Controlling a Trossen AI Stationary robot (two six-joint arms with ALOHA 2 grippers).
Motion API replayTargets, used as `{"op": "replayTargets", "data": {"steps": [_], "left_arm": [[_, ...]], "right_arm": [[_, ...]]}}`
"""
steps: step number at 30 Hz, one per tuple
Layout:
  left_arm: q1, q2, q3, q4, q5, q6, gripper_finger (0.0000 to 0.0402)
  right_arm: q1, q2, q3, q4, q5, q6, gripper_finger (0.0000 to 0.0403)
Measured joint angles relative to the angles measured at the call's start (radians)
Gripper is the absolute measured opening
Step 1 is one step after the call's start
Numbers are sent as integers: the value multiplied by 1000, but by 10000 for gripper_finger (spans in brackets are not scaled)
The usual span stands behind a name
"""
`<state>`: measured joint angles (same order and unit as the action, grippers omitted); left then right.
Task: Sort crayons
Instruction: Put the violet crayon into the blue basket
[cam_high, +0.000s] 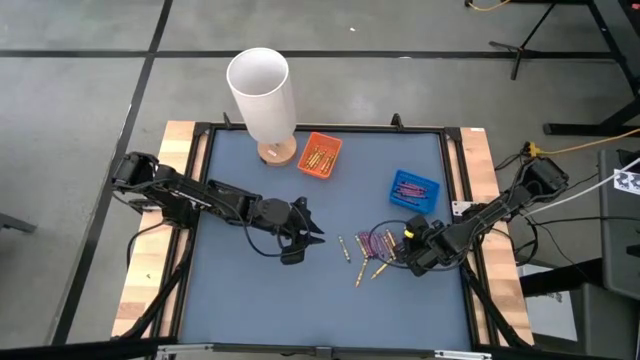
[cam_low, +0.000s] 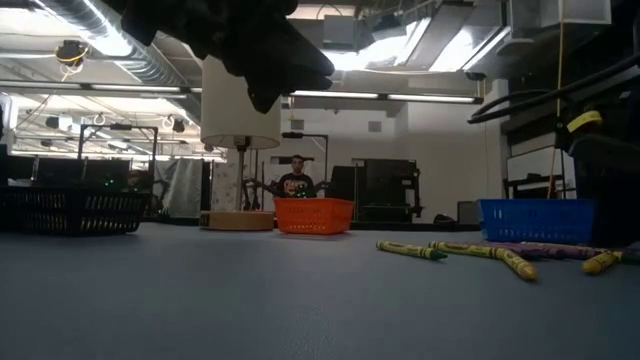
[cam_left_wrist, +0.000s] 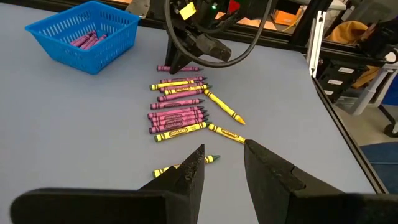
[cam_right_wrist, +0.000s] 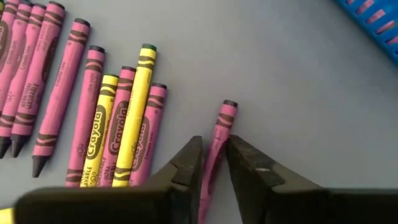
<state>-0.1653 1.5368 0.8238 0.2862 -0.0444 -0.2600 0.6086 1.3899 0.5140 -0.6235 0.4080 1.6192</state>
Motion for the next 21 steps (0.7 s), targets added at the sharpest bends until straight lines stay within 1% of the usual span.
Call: {"op": "replayTargets", "data": {"steps": [6,9,11,15,21], "left_arm": [[0,0,0,0,0,0,98],[0,0,0,0,0,0,98],[0,0,0,0,0,0,98],[0,0,0,0,-4,0,98],[0,1,0,-1,-61,0,98]], "right_arm": [[0,0,-1,-2,6,0,23],[0,0,-1,-2,12,0,9],[0,0,-1,-1,15,0,10],[0,0,13,-11,14,0,29],[-1,3,70,-75,10,-27,37]]}}
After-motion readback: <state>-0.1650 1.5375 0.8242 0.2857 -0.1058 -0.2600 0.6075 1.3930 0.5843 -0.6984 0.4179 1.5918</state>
